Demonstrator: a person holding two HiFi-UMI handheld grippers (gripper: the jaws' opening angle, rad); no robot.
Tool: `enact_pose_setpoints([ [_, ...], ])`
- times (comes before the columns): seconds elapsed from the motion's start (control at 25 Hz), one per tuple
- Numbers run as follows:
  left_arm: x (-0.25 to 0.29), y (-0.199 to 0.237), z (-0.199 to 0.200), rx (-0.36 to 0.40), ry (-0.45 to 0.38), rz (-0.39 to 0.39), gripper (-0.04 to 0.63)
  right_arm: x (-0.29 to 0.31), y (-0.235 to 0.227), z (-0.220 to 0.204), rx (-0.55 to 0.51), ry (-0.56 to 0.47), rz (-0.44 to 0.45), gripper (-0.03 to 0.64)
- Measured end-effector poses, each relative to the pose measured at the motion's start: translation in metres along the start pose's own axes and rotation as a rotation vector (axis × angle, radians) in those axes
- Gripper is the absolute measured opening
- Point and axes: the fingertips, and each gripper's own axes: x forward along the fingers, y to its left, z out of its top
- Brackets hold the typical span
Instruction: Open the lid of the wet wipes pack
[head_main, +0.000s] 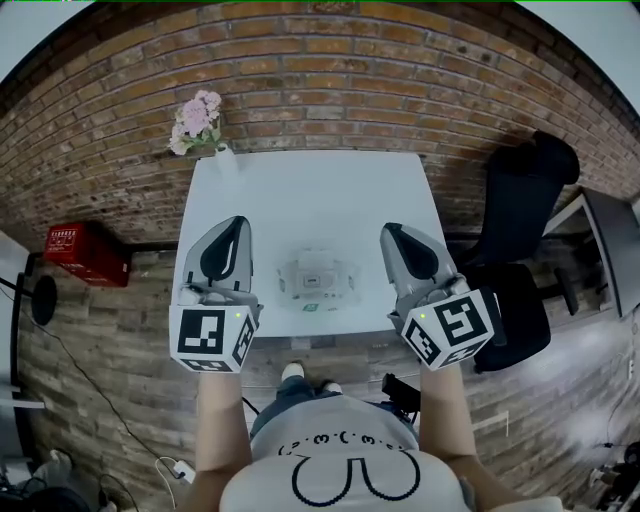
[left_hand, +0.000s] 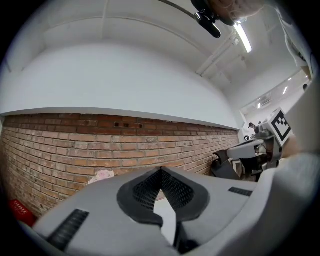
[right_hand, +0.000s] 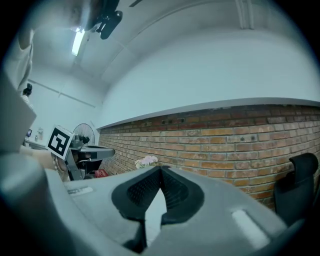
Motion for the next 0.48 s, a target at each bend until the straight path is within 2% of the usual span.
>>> enact_pose_setpoints([
  [0.48, 0.0059, -0.0015, 0.0017, 0.016, 0.000, -0.001, -0.002, 0.0025, -0.0062, -0.0036, -0.033, 0.011, -0.001, -0.003],
])
